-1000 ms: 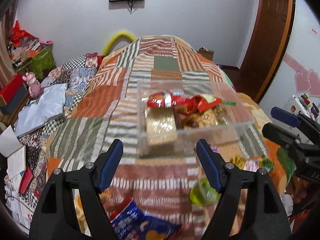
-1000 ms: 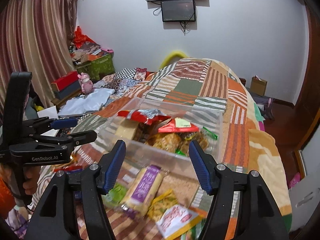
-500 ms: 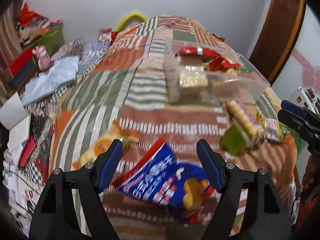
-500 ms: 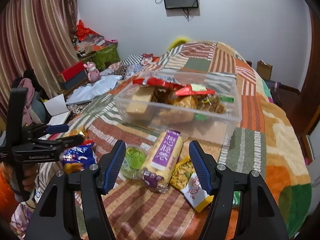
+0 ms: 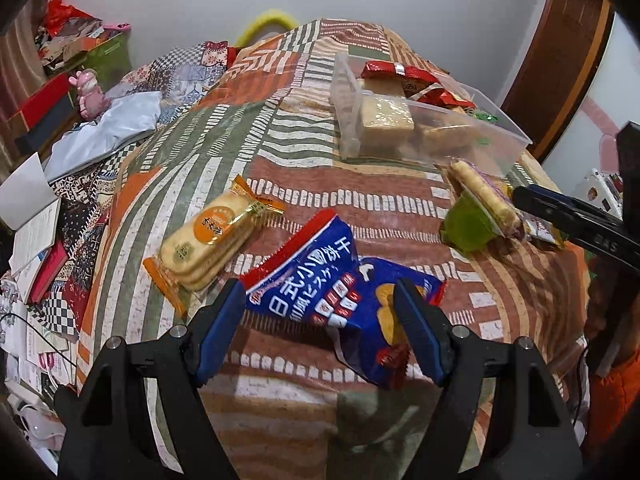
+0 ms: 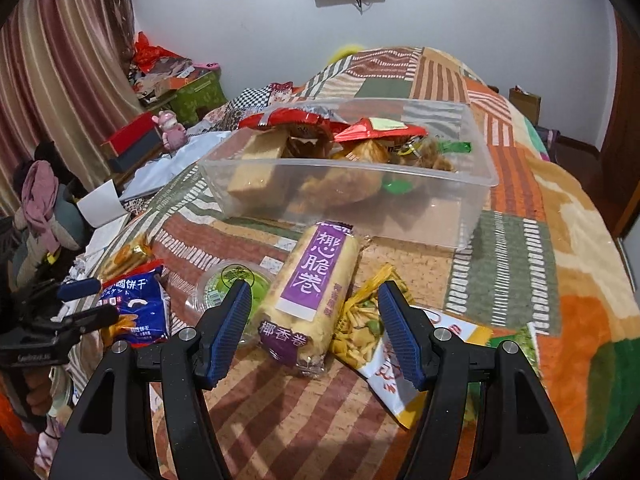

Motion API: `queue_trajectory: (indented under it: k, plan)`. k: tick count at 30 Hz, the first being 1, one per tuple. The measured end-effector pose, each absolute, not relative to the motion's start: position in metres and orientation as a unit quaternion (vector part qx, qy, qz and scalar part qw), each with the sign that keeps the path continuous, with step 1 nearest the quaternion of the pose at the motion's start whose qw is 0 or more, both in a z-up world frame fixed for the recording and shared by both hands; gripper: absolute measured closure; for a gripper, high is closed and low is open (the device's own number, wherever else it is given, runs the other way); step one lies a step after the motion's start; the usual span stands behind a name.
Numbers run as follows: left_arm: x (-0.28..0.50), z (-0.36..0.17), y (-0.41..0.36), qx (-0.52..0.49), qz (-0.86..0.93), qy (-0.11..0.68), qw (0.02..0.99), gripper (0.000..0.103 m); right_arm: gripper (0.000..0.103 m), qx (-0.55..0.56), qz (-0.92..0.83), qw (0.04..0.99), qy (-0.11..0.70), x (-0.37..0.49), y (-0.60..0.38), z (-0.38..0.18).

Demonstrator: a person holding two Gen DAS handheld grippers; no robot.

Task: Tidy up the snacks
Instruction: 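Grasp the blue biscuit bag with the left gripper while the right grasps the purple-labelled roll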

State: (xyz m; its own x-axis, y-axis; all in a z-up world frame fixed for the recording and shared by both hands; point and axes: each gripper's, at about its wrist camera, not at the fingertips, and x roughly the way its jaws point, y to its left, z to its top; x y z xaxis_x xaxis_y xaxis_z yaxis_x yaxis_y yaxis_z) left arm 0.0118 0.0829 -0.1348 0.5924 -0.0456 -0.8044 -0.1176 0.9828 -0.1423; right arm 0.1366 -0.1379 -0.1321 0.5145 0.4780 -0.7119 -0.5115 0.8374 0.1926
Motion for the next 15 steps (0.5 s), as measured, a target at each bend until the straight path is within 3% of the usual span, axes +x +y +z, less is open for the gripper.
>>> queue_trajectory:
  k: [4, 8, 15]
  plan:
    - [0.011, -0.135, 0.080, -0.109, 0.003, 0.454, 0.884, 0.030, 0.041, -0.027, 0.290, 0.868, 0.403, 0.138, -0.132, -0.135]
    - [0.011, -0.135, 0.070, -0.086, 0.007, 0.446, 0.891, 0.031, 0.049, -0.035, 0.297, 0.862, 0.410, 0.140, -0.126, -0.139]
    - [0.029, -0.137, 0.058, -0.071, 0.000, 0.441, 0.895, 0.031, 0.051, -0.044, 0.299, 0.856, 0.420, 0.145, -0.120, -0.147]
